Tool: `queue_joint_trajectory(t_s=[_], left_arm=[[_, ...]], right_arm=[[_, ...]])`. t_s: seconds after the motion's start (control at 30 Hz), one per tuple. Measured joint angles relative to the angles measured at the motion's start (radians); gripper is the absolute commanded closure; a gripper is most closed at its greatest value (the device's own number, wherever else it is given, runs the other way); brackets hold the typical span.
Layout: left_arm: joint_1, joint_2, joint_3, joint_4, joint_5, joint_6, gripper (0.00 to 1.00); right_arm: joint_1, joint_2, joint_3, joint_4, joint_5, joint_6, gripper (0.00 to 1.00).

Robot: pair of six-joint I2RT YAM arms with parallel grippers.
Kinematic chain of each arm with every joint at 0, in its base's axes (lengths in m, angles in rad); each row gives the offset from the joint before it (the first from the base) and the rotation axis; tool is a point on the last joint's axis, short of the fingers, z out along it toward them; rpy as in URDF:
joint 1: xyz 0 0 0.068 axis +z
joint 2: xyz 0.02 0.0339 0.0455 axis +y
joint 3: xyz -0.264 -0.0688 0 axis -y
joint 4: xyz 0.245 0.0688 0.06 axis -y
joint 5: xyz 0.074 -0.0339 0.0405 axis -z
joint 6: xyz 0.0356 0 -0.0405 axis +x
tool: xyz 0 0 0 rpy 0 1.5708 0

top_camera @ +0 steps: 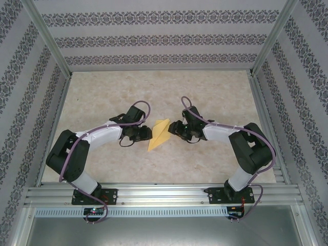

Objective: Fold a paper plane with a square sheet of paper (pick it up from the middle)

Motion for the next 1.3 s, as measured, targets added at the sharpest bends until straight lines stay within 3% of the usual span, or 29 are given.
queue_joint_trajectory(t_s=[0.53,1.3], left_arm=[[0.001,0.089,0.022,-0.028,-0.015,0.019,0.68],[0.009,0.119,0.027,-0.029,0.018,0.020,0.76]], right_arm=[[0.058,0.031,-0.016,0.074,0.008,0.092,0.57],[0.064,0.051,-0.030,0.089,0.016,0.125,0.65]])
